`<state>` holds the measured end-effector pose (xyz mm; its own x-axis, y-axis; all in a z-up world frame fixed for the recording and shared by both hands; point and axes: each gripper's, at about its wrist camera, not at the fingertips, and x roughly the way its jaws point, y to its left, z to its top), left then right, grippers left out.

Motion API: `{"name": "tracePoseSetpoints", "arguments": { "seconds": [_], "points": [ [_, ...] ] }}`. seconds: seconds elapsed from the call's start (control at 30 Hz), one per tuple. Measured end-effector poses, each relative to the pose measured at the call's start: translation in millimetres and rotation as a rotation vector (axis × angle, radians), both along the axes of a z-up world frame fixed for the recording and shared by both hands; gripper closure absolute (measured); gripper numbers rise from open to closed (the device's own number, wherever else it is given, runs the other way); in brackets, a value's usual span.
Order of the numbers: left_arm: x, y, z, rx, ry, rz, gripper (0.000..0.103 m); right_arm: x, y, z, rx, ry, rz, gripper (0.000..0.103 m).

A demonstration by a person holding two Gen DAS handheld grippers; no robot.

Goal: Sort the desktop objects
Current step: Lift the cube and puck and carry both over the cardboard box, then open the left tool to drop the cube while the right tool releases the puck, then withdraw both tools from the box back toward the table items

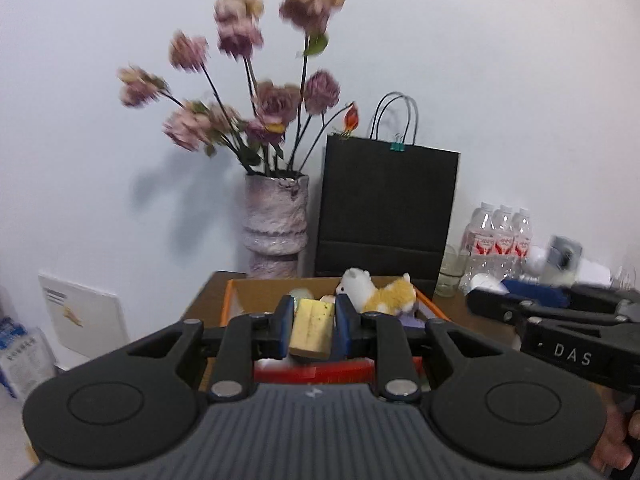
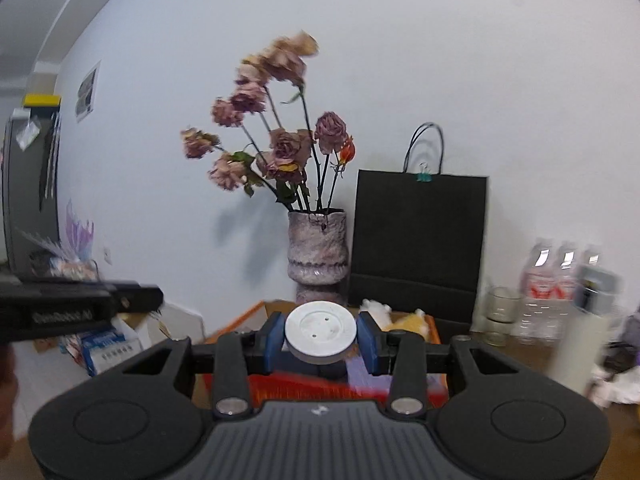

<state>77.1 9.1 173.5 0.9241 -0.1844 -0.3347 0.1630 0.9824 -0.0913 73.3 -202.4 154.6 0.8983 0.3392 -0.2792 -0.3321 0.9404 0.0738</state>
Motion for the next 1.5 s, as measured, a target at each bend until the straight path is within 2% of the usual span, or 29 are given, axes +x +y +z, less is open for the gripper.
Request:
{"name": "tracePoseSetpoints", "arguments": {
  "seconds": [0.03,0.17,0.3,0.37,0.4,0.43,0.47,0.53,0.6,0.67,0.77,0.87,0.93,1.0,1.2,1.27,1.33,1.5],
  "points": [
    [29.5,0.3,4.9,0.004,0.037,-0.016,0.080,28.4,0.4,5.0,0.017,0.066,0.015,0.065],
    [134.2,-7.1,5.6,0.106,0.173,-0.093,0.080,137.8,13.3,13.2,0.021,0.312,0.074,0.065],
    [227.8,-5.6,-23.2,0.127,0.390,-0.089,0.080,235.3,32.2,-5.0,-0.013,0.554,0.081,0.065],
    [267.5,-6.1,-46.0,0.183,0.482,-0.038,0.079,262.6,45.2,-21.2,-0.078,0.597,0.056,0.065],
    [282.8,-7.3,-57.3,0.209,0.517,-0.020,0.075,275.3,52.2,-32.6,-0.112,0.608,0.045,0.064],
    [296.8,-6.8,-67.6,0.204,0.549,0.006,0.054,287.8,55.2,-43.6,-0.113,0.620,0.025,0.064],
    [307.3,-6.0,-76.2,0.190,0.585,0.013,0.033,299.3,56.5,-54.9,-0.115,0.655,-0.001,0.057],
    [317.0,0.1,-83.5,0.156,0.608,0.021,0.032,312.8,53.4,-72.4,-0.090,0.704,-0.033,0.056],
    [315.4,6.2,-82.2,0.125,0.615,0.037,0.028,315.5,47.9,-76.7,-0.071,0.723,-0.035,0.056],
    [312.9,11.0,-78.8,0.099,0.637,0.012,0.015,316.1,41.4,-72.3,-0.074,0.717,-0.043,0.054],
    [304.1,9.5,-74.2,0.146,0.644,0.020,0.004,312.0,32.8,-60.8,-0.089,0.713,-0.065,0.050],
    [293.0,7.6,-72.3,0.203,0.675,0.058,0.001,304.8,28.4,-49.0,-0.108,0.734,-0.067,0.043],
    [285.8,7.9,-69.4,0.195,0.732,0.051,0.001,292.4,27.7,-41.6,-0.150,0.758,-0.051,0.042],
    [273.4,8.1,-62.6,0.185,0.742,0.045,0.000,278.6,28.2,-36.6,-0.198,0.766,-0.050,0.041],
    [221.7,7.2,-29.2,0.182,0.700,0.055,0.000,232.0,16.4,-12.0,-0.223,0.755,-0.050,0.039],
    [203.3,4.7,-22.4,0.194,0.677,0.065,0.000,213.3,13.5,-2.2,-0.226,0.721,-0.051,0.032],
    [177.6,0.6,-18.1,0.213,0.605,0.087,0.000,191.6,9.6,4.9,-0.213,0.655,-0.050,0.025],
    [115.0,-6.4,-23.6,0.224,0.442,0.136,0.000,129.2,5.9,5.3,-0.231,0.452,-0.045,0.022]
  ]
}}
